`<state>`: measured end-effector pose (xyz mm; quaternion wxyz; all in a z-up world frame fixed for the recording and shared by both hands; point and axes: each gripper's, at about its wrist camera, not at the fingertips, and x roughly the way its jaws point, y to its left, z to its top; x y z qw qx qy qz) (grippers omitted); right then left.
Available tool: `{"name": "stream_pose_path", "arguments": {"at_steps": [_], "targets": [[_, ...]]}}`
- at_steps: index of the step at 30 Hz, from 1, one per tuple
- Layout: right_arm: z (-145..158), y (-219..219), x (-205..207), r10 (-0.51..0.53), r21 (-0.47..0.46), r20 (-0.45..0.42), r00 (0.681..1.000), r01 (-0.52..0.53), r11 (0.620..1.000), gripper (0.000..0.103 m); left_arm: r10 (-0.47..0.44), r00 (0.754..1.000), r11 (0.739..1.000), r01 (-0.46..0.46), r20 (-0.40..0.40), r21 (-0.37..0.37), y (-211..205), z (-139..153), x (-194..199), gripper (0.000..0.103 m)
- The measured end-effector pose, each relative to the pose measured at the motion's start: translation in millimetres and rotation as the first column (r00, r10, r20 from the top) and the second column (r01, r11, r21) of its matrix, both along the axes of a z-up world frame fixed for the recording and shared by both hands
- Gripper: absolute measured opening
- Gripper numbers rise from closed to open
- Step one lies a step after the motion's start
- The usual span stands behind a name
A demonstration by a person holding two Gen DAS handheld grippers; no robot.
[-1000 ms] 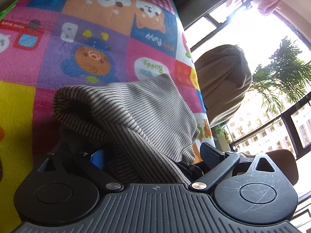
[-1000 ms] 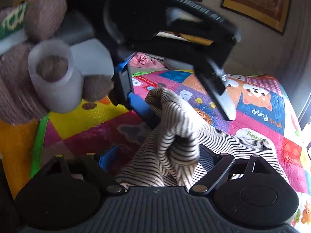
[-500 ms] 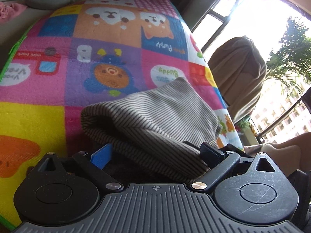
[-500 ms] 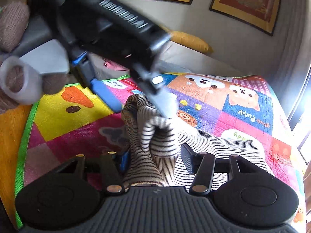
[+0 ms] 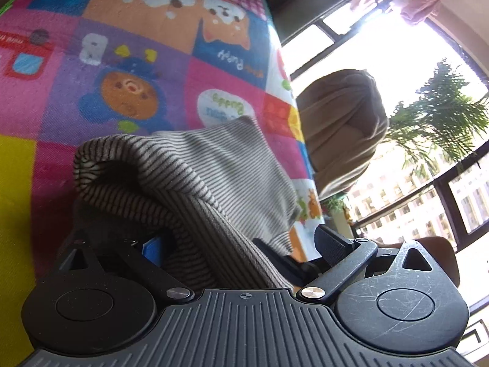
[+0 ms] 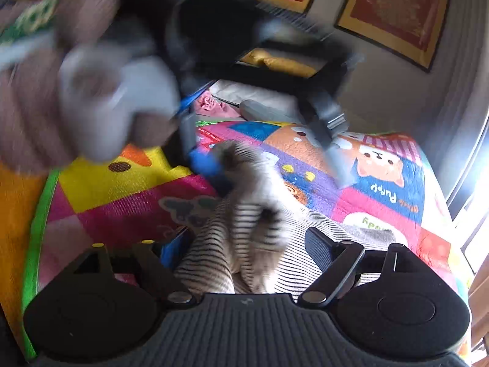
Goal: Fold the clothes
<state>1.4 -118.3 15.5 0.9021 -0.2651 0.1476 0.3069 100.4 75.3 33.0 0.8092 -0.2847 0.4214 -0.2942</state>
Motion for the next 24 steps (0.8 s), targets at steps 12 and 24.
{"name": "stream_pose_path", "arguments": {"at_steps": [12, 24], "targets": [[22, -29, 21, -0.050, 0.109, -0.031, 0.998, 0.053, 0.993, 0.042, 0.004, 0.973, 0.996, -0.025, 0.232, 0.089, 44, 34, -24, 0.099], [57, -88, 39, -0.112, 0.235, -0.046, 0.993, 0.119, 0.965, 0.038, -0.080, 0.948, 0.871, -0.085, 0.309, 0.484, -13, -2, 35, 0.099]]}}
